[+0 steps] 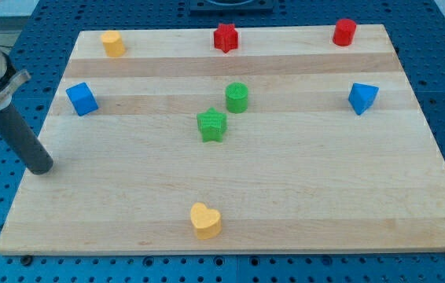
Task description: Place the red star towards top right of the green circle
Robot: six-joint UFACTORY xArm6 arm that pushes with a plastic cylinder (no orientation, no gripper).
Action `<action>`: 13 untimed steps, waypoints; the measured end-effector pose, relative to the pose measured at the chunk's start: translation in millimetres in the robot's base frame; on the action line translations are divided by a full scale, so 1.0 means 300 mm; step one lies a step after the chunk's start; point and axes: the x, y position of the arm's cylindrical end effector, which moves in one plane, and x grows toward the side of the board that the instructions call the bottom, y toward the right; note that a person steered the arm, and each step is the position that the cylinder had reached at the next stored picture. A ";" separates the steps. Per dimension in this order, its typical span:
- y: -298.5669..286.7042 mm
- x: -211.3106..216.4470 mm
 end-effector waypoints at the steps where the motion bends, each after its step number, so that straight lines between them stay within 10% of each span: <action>1: 0.066 -0.142; 5: 0.999 -0.228; 8: 1.197 -0.577; 12: 0.743 -0.655; 13: 0.975 -0.660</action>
